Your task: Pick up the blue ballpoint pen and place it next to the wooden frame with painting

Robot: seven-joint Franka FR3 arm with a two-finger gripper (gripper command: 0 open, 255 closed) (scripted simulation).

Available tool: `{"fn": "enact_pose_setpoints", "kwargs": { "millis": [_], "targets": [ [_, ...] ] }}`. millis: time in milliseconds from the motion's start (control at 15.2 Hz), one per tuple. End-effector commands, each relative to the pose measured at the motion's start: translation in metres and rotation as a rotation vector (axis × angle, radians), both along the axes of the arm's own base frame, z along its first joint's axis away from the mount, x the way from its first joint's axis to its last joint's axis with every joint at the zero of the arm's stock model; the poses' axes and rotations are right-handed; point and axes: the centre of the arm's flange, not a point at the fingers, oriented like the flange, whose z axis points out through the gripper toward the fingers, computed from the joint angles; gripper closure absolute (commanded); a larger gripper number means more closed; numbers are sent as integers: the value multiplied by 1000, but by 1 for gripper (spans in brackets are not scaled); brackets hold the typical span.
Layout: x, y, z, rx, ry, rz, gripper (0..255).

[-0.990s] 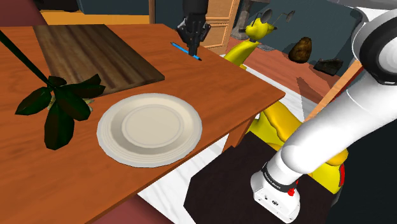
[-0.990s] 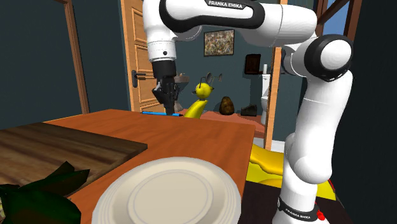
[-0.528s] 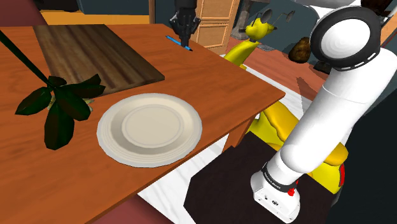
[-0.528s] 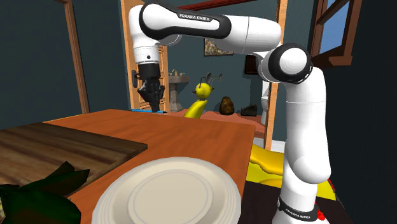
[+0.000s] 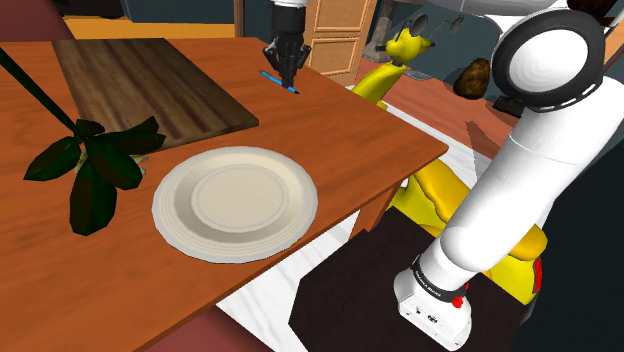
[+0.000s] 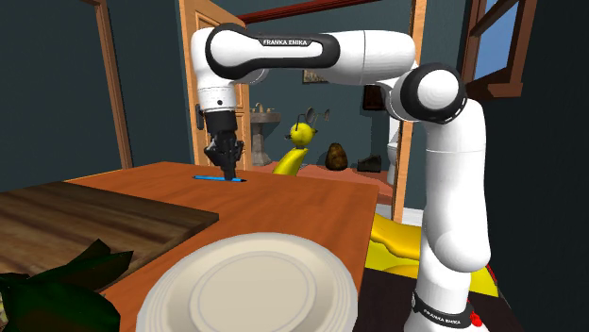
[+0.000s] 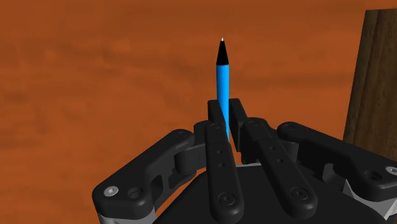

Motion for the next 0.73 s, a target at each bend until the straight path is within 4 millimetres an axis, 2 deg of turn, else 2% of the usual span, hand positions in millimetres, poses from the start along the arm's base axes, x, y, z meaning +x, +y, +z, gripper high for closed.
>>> {"fn": "enact_pose_setpoints", "kwargs": {
  "millis": [0, 264, 660],
  "targets": [
    [-1, -1, -11, 0, 0, 0, 255],
    [-1, -1, -32, 0, 0, 0, 255],
    [-1, -1, -32, 0, 0, 0, 255]
  ]
}}
